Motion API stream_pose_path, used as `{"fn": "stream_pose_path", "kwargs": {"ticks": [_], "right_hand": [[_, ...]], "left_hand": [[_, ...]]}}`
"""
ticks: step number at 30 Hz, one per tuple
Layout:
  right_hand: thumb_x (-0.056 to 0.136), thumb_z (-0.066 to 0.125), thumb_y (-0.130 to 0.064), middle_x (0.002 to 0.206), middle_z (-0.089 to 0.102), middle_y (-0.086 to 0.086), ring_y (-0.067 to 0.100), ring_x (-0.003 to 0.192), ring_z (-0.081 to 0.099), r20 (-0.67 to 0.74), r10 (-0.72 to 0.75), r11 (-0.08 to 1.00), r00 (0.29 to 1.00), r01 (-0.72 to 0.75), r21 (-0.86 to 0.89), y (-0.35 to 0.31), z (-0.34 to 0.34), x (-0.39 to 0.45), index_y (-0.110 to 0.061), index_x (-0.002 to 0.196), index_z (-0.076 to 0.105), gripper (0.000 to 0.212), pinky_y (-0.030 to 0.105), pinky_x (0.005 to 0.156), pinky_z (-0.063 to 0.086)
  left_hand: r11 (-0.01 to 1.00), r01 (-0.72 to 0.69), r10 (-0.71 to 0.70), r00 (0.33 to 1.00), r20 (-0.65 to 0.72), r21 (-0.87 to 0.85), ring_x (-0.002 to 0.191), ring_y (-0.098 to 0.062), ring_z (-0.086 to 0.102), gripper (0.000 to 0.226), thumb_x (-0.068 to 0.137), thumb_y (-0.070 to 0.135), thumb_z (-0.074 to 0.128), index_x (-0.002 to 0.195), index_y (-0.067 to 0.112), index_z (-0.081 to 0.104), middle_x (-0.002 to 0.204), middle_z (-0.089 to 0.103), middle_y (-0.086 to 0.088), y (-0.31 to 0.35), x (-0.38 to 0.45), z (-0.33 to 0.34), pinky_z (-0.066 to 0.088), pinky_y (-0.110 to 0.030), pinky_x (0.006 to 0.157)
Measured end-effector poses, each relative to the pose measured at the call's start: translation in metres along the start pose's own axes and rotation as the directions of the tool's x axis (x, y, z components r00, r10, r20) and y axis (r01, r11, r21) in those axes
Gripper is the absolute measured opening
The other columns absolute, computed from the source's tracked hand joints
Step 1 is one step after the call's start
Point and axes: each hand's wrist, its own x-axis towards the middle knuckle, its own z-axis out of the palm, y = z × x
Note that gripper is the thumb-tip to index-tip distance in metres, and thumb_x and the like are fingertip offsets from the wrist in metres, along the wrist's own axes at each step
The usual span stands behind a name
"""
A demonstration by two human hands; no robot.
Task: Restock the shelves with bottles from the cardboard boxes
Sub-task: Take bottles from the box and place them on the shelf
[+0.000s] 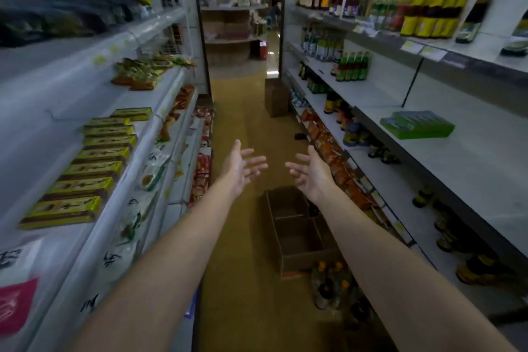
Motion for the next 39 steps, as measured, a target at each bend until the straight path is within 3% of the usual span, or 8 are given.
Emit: {"fn": "stream_pose_path", "kwargs": {"ticks": [5, 8, 10, 12, 15, 17, 29, 39], "right_hand": [[0.103, 0.037, -0.034, 0.074, 0.062, 0.001, 0.008, 0.055, 0.047, -0.079, 0.009, 0.999, 0.997, -0.013, -0.047, -0.005, 0.010, 0.078, -0.006, 0.115, 0.063, 0.040, 0.018, 0.047, 0.034], [0.103, 0.035, -0.038, 0.099, 0.069, 0.005, 0.014, 0.083, 0.062, -0.005, -0.028, 0.984, 1.000, 0.026, -0.177, -0.019, 0.019, 0.128, -0.008, 0.122, 0.058, 0.042, 0.027, 0.074, 0.048], [0.101, 0.033, -0.046, 0.131, 0.057, 0.005, 0.021, 0.117, 0.054, 0.040, -0.091, 0.923, 0.995, 0.100, -0.372, -0.030, 0.025, 0.168, -0.016, 0.140, 0.044, 0.050, 0.039, 0.100, 0.041], [0.098, 0.029, -0.057, 0.154, 0.031, 0.001, 0.027, 0.140, 0.029, 0.083, -0.159, 0.738, 0.984, 0.175, -0.651, -0.038, 0.029, 0.205, -0.028, 0.150, 0.025, 0.059, 0.048, 0.112, 0.023], [0.094, 0.021, -0.067, 0.161, -0.009, -0.006, 0.028, 0.147, -0.008, 0.194, -0.196, 0.260, 0.961, 0.242, -0.935, -0.043, 0.026, 0.256, -0.041, 0.151, 0.002, 0.066, 0.061, 0.112, 0.001], [0.093, 0.020, -0.068, 0.159, -0.020, -0.004, 0.027, 0.146, -0.016, 0.203, -0.206, 0.137, 0.957, 0.234, -0.963, -0.046, 0.023, 0.284, -0.040, 0.151, -0.008, 0.070, 0.063, 0.111, -0.003], [0.095, 0.023, -0.065, 0.160, -0.015, 0.003, 0.031, 0.146, -0.010, -0.133, -0.125, 0.181, 0.983, -0.109, -0.977, -0.073, -0.022, 0.421, -0.029, 0.153, -0.002, 0.073, 0.060, 0.114, 0.003], [0.094, 0.028, -0.065, 0.161, -0.006, 0.004, 0.034, 0.146, -0.003, -0.521, -0.178, 0.354, 0.834, -0.440, -0.825, -0.093, -0.016, 0.521, -0.031, 0.153, 0.003, 0.072, 0.061, 0.113, 0.006]], "left_hand": [[0.991, 0.012, -0.014, 1.000, 0.010, 0.132, 0.061, -0.013, 0.053, 0.042, 0.104, 0.037, 0.028, 0.117, 0.008, 0.055, 0.082, 0.064, -0.006, 0.005, 0.074, 0.017, 0.036, -0.021, 0.050], [0.883, -0.137, 0.137, 0.990, 0.032, 0.448, 0.070, -0.015, 0.058, 0.035, 0.104, 0.033, 0.033, 0.124, 0.009, 0.049, 0.094, 0.063, -0.007, 0.013, 0.125, 0.032, 0.042, -0.022, 0.056], [0.464, -0.308, 0.315, 0.934, 0.170, 0.830, 0.112, -0.026, 0.055, 0.046, 0.102, 0.037, 0.036, 0.141, 0.014, 0.038, 0.131, 0.052, -0.012, 0.020, 0.164, 0.035, 0.046, -0.032, 0.087], [0.045, -0.291, 0.259, 0.927, 0.271, 0.956, 0.142, -0.037, 0.017, 0.059, 0.099, 0.049, 0.033, 0.151, 0.027, 0.017, 0.158, 0.014, -0.010, 0.030, 0.198, 0.038, 0.023, -0.049, 0.112], [-0.259, -0.234, 0.152, 0.948, 0.279, 0.937, 0.143, -0.037, -0.019, 0.067, 0.094, 0.064, 0.025, 0.150, 0.041, -0.005, 0.158, -0.022, -0.002, 0.044, 0.247, 0.047, 0.000, -0.063, 0.111], [-0.362, -0.218, 0.167, 0.941, 0.293, 0.907, 0.141, -0.037, -0.025, 0.071, 0.091, 0.069, 0.022, 0.149, 0.041, -0.010, 0.156, -0.025, -0.002, 0.050, 0.278, 0.056, -0.006, -0.066, 0.108], [-0.447, -0.427, -0.046, 0.889, 0.456, 0.786, 0.145, -0.033, -0.015, 0.073, 0.092, 0.069, 0.022, 0.151, 0.036, -0.005, 0.159, -0.017, -0.003, 0.041, 0.444, 0.145, -0.007, -0.064, 0.109], [-0.432, -0.736, -0.292, 0.661, 0.691, 0.521, 0.145, -0.032, -0.013, 0.073, 0.091, 0.069, 0.020, 0.151, 0.036, -0.005, 0.159, -0.014, 0.000, 0.063, 0.598, 0.201, -0.007, -0.064, 0.110]]}}
